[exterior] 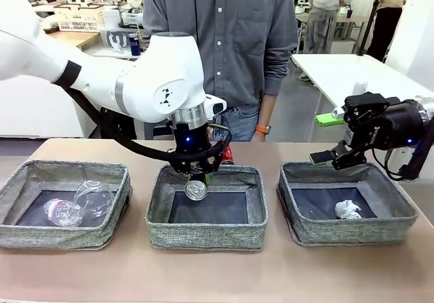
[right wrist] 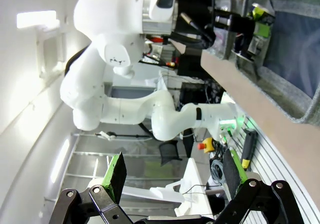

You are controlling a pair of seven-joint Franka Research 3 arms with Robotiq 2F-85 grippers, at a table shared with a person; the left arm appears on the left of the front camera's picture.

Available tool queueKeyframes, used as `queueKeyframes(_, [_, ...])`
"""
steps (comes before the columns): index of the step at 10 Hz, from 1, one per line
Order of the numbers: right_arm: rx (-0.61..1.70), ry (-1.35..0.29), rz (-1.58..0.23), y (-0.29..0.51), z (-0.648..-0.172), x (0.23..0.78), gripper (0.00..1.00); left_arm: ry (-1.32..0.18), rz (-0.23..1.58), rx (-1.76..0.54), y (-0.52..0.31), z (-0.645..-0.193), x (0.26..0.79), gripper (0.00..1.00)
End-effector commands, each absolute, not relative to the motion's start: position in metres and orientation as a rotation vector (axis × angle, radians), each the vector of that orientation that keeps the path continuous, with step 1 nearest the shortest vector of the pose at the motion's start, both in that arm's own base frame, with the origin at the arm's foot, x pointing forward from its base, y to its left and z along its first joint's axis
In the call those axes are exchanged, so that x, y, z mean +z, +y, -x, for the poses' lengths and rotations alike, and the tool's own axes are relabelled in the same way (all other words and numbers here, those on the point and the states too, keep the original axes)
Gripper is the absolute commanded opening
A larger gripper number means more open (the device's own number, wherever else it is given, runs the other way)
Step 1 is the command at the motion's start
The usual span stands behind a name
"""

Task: Sort the waste into the appropriate baskets.
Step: Place the picked waste into the Fabric basket indicated by the person.

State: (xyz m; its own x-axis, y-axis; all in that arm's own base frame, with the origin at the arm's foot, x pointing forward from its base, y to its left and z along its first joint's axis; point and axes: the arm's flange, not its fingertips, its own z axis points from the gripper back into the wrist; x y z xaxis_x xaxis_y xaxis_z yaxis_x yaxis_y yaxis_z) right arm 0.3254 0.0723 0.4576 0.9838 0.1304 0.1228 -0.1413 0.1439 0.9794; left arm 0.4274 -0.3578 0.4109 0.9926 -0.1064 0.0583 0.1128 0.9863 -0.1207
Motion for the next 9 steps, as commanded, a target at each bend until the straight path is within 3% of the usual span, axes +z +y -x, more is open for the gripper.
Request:
queueKeyframes(1, [0.209, -0.024, -1.428, 0.0723, -0.3254, 0.4590, 1.00, -0.052, 0.102, -0.114, -0.3570, -0.4263, 0.4192, 0.74])
queueKeyframes(2, [0.209, -0.024, -1.428, 0.0723, -0.3254, 0.4590, 1.00, -0.050, 0.088, -0.118, -0.3582, -0.4258, 0.4189, 0.96])
queueKeyframes(3, [0.209, -0.024, -1.428, 0.0723, -0.3254, 0.4590, 1.00, -0.044, 0.094, -0.116, -0.3585, -0.4260, 0.4185, 1.00])
queueKeyframes(9, [0.209, -0.024, -1.428, 0.0723, -0.3254, 0.4590, 1.00, 0.013, 0.098, -0.105, -0.3627, -0.4331, 0.4168, 1.00])
